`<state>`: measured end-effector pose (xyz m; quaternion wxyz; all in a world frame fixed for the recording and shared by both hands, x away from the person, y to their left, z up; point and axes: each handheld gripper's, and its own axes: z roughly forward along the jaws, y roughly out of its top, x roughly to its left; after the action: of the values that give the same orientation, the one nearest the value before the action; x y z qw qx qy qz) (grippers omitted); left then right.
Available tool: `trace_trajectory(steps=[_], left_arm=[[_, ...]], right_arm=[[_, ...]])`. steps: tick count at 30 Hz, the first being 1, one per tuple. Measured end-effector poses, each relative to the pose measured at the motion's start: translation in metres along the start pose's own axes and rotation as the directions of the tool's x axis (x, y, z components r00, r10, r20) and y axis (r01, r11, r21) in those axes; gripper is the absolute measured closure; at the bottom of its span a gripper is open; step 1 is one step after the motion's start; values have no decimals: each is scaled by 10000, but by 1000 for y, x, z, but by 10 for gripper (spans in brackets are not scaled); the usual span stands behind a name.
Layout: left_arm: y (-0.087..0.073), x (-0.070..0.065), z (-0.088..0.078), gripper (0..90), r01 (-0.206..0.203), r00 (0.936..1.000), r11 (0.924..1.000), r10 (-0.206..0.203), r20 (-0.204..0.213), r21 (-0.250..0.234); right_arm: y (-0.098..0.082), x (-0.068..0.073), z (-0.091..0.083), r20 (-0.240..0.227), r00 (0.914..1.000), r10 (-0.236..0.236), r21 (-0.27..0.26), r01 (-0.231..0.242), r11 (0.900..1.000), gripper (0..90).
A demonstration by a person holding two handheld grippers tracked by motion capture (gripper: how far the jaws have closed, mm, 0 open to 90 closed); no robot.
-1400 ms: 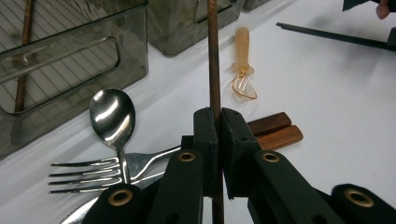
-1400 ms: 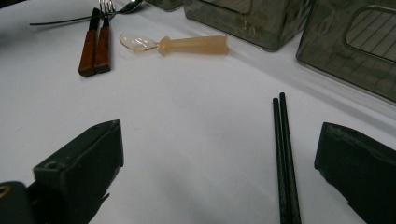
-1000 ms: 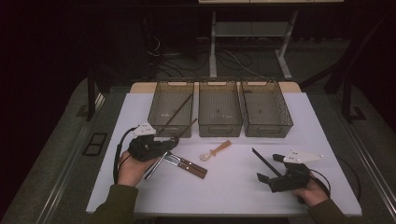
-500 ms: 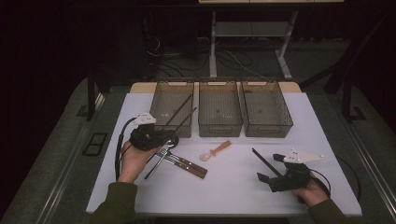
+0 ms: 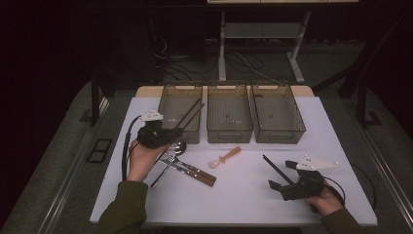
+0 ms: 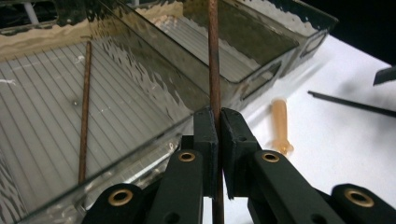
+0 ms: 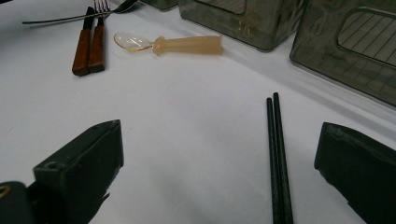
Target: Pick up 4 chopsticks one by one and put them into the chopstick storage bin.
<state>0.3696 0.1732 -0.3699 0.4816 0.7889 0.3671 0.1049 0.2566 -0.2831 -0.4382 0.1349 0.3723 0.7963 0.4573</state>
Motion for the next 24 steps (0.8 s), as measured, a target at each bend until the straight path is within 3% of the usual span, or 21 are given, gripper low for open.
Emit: trace_trajectory(steps=[16,24], left_arm=[[37,26,13,843,140,9976,9998,-147,-670,-105],[52,40,19,842,285,9956,9986,-323,-883,-436]], right_arm=[[0,0,-1,37,10000,40,-2,-40,10000,14],[0,0,-2,33,10000,34,-78,-33,10000,14]])
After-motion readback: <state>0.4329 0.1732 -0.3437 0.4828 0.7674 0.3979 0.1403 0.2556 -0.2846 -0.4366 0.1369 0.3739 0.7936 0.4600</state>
